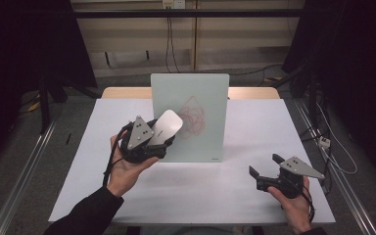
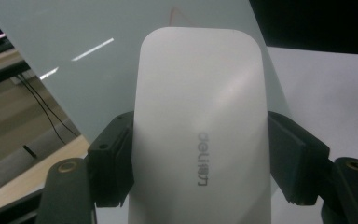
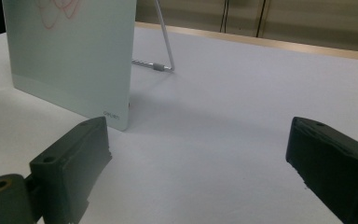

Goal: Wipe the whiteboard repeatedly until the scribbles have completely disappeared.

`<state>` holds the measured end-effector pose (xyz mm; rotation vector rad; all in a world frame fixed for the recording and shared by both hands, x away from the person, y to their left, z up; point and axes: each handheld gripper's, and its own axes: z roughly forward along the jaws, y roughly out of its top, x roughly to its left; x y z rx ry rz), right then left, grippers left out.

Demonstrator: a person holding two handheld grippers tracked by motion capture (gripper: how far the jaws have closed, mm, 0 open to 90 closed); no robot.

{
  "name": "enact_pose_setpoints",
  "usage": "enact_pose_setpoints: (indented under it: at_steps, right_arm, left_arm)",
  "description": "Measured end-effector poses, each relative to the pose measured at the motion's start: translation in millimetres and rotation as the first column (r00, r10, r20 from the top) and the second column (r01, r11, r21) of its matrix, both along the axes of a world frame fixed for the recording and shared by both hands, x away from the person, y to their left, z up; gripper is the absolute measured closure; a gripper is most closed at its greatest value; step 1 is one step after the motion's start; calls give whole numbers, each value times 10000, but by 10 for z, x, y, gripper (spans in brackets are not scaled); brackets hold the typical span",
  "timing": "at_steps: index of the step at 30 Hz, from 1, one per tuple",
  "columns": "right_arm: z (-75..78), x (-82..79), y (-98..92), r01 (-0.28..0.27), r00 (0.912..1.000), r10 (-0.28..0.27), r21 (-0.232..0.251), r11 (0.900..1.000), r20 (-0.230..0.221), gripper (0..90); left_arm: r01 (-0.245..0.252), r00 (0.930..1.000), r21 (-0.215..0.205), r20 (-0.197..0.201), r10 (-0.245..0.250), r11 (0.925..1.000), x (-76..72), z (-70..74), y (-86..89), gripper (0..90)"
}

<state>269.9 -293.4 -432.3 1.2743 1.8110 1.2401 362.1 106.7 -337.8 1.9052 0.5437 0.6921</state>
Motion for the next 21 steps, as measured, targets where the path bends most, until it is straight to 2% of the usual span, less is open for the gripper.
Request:
enact_pose_setpoints:
  at_steps: [1,2,3,9,11,12,15,18,21]
  right_arm:
    - [0,0,0,-5,10000,5,4,10000,7,63]
    - [0,0,-1,13,10000,-13,-5,10000,6,63]
    - [0,-1,-2,20,10000,-20,11,10000,1,63]
    - [-1,1,-6,20,10000,-20,10,10000,3,63]
    - [-1,1,-5,15,10000,-15,20,10000,-3,63]
    - [-1,0,-4,13,10000,-13,16,10000,-8,63]
    - [-2,1,-9,8,10000,-8,48,10000,7,63]
    - [-2,1,-13,5,10000,-5,75,10000,4,63]
    - [-3,2,-15,16,10000,-16,83,10000,1,63]
  left_arm:
    - [-40,9999,-22,161,40,10000,43,38,-35,310]
    - [-40,9999,-22,161,40,10000,43,38,-35,310]
    - [-118,9994,-160,318,123,9998,83,69,-68,310]
    - [-236,9973,-41,688,238,9997,160,100,-174,310]
    - [-297,9951,74,950,289,9995,175,109,-223,310]
    - [-379,9915,233,1255,347,9990,195,120,-265,310]
    - [-452,9886,231,1447,414,9987,226,122,-303,310]
    - [-594,9825,419,1793,509,9974,277,120,-339,310]
    - [-725,9824,469,1760,632,9963,368,82,-358,310]
